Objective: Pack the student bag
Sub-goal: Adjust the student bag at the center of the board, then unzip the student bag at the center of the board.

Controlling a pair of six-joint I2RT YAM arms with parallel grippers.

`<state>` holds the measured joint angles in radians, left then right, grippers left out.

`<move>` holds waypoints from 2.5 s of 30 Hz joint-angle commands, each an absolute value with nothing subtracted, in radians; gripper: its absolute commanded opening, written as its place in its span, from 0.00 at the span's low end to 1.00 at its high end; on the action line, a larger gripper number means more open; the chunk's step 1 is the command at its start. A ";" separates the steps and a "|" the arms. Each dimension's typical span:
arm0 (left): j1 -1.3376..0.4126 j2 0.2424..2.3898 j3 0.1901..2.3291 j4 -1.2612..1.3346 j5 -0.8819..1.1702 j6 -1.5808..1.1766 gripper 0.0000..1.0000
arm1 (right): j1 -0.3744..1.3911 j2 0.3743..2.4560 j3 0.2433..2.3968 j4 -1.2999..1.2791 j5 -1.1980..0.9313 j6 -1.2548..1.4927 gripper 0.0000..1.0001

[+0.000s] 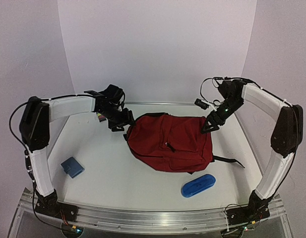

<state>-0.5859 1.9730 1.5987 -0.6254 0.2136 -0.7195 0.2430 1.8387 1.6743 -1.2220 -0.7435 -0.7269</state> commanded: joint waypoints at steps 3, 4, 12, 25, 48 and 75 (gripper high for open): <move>-0.661 1.779 1.417 -0.488 0.174 -0.809 0.67 | 0.424 1.810 1.691 -1.065 -0.682 -0.596 0.60; -0.674 1.781 1.411 -0.488 0.171 -0.817 0.67 | 0.442 1.820 1.696 -1.056 -0.689 -0.586 0.57; -0.729 1.864 1.487 -0.477 0.158 -0.834 0.66 | 0.572 1.873 1.642 -0.945 -0.671 -0.510 0.42; -0.740 1.853 1.462 -0.451 0.170 -0.848 0.65 | 0.648 1.945 1.540 -0.794 -0.587 -0.415 0.36; -0.928 1.856 1.370 -0.335 0.169 -0.643 0.62 | 0.654 1.847 1.590 -0.746 -0.490 -0.332 0.00; -0.978 1.953 1.442 -0.216 0.125 -0.532 0.14 | 0.580 1.881 1.685 -0.793 -0.500 -0.291 0.00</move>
<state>-0.9679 1.9934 1.4528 -0.2452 0.1267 -0.5074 0.6233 1.8866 1.6176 -0.7905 -0.4913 -0.2967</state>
